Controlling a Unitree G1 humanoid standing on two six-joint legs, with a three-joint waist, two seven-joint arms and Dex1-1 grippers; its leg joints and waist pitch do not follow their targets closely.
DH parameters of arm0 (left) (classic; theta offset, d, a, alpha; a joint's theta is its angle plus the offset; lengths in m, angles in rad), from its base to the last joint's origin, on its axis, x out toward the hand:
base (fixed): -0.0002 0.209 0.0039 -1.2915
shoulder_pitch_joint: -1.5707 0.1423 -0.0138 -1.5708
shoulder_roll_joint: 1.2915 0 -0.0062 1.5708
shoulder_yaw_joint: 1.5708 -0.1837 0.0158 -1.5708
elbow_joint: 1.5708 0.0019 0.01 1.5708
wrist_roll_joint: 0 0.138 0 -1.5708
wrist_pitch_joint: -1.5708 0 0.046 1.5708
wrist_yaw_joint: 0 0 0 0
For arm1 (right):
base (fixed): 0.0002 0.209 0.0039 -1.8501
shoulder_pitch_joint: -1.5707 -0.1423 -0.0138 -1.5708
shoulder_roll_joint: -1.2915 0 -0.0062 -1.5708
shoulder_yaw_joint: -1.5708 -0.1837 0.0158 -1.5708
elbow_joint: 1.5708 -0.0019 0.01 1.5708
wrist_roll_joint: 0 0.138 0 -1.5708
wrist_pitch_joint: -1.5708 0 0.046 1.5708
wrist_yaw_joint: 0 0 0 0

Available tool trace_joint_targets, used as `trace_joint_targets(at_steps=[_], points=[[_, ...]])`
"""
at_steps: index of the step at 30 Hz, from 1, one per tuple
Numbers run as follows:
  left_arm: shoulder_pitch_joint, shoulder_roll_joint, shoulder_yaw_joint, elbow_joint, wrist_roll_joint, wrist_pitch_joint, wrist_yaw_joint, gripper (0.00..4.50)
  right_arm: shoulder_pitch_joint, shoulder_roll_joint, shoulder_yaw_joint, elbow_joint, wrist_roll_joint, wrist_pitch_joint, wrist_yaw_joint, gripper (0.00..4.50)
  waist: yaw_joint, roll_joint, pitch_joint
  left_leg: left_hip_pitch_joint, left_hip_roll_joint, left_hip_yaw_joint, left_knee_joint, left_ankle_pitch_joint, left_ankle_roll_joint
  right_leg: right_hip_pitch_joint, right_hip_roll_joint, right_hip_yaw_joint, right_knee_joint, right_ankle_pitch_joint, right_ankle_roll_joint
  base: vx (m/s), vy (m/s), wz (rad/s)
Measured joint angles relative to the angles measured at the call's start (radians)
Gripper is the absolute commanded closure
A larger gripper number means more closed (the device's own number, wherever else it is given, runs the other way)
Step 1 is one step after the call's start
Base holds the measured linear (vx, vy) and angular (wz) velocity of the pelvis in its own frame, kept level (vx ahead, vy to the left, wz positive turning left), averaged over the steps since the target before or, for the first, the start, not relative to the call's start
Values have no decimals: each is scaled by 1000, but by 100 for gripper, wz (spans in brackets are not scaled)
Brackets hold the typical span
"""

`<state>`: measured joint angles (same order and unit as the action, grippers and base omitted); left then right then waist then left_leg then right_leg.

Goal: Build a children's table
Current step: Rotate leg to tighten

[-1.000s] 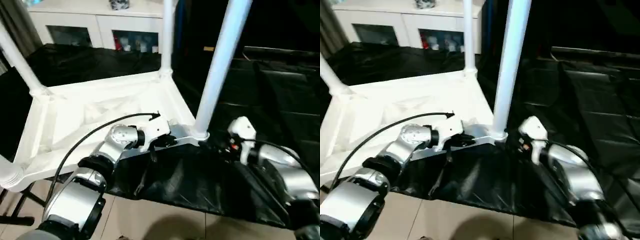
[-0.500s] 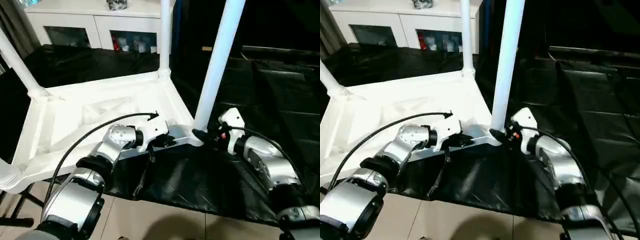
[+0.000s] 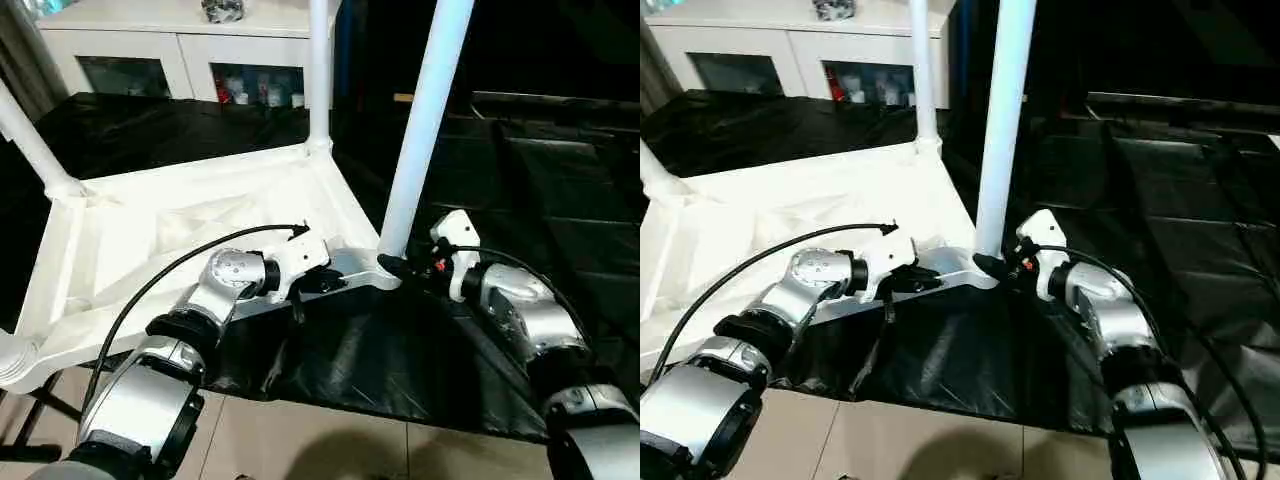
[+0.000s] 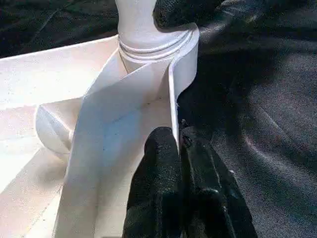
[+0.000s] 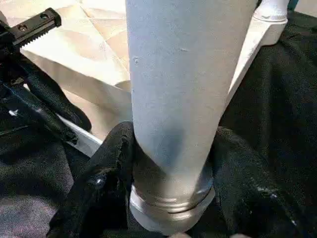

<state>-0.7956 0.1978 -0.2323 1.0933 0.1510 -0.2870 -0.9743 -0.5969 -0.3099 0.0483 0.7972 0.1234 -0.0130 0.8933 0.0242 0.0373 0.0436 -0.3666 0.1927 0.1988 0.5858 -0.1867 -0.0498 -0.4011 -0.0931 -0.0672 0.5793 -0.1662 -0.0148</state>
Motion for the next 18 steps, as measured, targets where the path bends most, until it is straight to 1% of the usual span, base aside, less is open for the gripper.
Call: trace_joint_targets(at_steps=[5, 8, 11, 12, 14, 15, 16, 17, 18], points=[[-5, -1, 0, 8, 0, 14, 21, 450, -3, 21, -2, 15, -1, -10, -17, 251, 0, -1, 0, 3, 0, -1, 0, 0, 0, 0, 0, -1, 0, -1, 1, 0, 0, 0], [-11, -15, -1, 14, 7, 39, 64, 450, 28, 59, -8, -16, -12, -10, -114, 251, 2, -3, -1, 9, 0, -1, -1, 0, 0, 2, 1, -1, 0, -1, 2, 0, 0, 0], [-22, -29, -2, 24, 23, 64, 104, 450, 43, 108, -21, -25, -21, -12, -222, 252, 0, -5, -1, 12, 0, -2, -1, 0, 0, 2, 0, -1, -3, -2, 3, 0, 0, 0], [-27, -36, -2, 30, 28, 79, 135, 450, 43, 138, -32, -17, -29, -17, -288, 252, -2, -5, -1, 13, -1, -2, 0, 0, -1, 2, 0, -1, -4, -2, 4, 0, 0, 0], [-41, -59, 1, 45, 34, 115, 203, 450, 17, 197, -48, 33, -50, -34, -428, 252, -20, -3, 0, 14, -2, -6, 0, 0, 0, 4, -1, -5, -12, -3, 4, -33, 14, -7], [-48, -71, 3, 54, 38, 130, 236, 450, -5, 219, -53, 61, -57, -36, -486, 252, -27, 1, 2, 14, -2, -11, 0, 0, 0, 4, -1, -12, -23, -3, 4, -67, 37, -10], [-54, -84, 4, 61, 40, 142, 263, 450, -26, 232, -56, 82, -60, -36, -532, 252, -35, 8, 6, 14, -2, -20, 0, -1, 0, 10, -2, -26, -36, -3, 4, 0, 0, 0], [-55, -97, 10, 65, 40, 157, 288, 450, -46, 249, -61, 107, -66, -36, -578, 252, -44, 19, 10, 16, -1, -29, -1, -1, 0, 21, -3, -41, -53, -3, 5, -67, 58, -9], [-58, -110, 14, 67, 40, 169, 312, 450, -66, 263, -65, 126, -75, -35, -628, 252, -51, 29, 16, 17, 1, -37, -4, -1, 0, 36, -4, -59, -71, -3, 4, -55, 69, -13]])
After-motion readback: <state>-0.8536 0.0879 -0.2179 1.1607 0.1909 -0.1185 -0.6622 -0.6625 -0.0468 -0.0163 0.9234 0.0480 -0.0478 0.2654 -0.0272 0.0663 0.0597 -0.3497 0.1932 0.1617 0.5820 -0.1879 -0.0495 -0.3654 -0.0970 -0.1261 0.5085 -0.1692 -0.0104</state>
